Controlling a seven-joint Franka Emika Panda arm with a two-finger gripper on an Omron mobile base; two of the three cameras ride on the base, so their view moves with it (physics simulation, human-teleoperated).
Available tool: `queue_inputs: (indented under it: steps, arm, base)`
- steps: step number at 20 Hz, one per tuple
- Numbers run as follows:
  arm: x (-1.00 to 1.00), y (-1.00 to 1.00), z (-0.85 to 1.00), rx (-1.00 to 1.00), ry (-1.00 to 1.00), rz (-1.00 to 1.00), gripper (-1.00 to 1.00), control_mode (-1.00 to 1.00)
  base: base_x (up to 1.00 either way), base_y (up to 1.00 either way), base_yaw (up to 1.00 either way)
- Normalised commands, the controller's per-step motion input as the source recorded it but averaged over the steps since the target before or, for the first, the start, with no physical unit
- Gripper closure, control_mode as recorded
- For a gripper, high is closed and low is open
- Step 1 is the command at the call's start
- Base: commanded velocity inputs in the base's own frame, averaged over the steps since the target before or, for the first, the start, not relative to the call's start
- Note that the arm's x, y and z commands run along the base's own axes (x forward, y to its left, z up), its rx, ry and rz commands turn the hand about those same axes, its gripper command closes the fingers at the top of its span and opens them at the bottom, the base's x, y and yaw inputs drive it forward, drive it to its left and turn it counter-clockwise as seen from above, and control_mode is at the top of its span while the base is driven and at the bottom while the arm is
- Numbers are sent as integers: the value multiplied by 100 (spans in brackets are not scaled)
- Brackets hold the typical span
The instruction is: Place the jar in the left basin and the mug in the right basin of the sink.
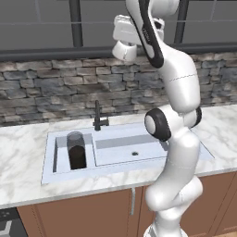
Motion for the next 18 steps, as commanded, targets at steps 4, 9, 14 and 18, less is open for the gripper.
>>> queue_inputs:
  steps: [4, 9, 14, 18]
  arm:
    - [-63, -32, -18, 0, 0, 16, 100, -100]
    - [-56, -30, -30, 0, 0, 17, 100, -100]
    - [-12, -33, -19, 0, -5, 14, 100, -100]
    - [0, -35, -19, 0, -9, 12, 100, -100]
  base:
    - [0, 0, 0]
    - [0, 0, 0]
    - [0, 0, 0]
    - [0, 0, 0]
